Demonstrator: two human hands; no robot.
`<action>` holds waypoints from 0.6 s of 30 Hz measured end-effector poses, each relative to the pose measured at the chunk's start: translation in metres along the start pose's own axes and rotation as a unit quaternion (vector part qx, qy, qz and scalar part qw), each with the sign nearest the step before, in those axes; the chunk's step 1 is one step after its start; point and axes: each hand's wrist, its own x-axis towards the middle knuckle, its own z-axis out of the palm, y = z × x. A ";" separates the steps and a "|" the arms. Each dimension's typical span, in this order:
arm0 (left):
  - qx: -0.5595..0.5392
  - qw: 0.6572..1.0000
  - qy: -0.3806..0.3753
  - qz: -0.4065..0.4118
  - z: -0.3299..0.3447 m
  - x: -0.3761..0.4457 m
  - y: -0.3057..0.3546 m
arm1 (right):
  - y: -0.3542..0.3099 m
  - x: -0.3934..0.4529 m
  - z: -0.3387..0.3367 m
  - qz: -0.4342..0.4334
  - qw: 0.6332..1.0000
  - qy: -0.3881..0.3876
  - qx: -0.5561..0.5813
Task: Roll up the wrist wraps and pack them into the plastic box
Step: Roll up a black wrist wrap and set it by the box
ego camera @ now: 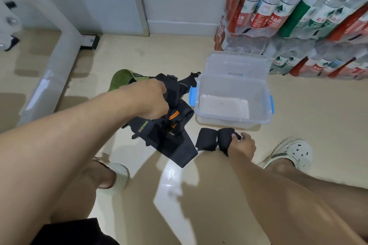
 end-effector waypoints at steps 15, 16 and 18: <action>-0.049 0.996 0.071 -0.037 -0.025 -0.024 -0.082 | -0.090 -0.135 0.104 -0.272 0.901 -0.325 -0.092; -0.051 0.996 0.067 -0.040 -0.024 -0.024 -0.089 | -0.094 -0.138 0.111 -0.262 0.902 -0.329 -0.098; -0.057 0.995 0.063 -0.043 -0.024 -0.023 -0.100 | -0.100 -0.142 0.126 -0.252 0.903 -0.328 -0.112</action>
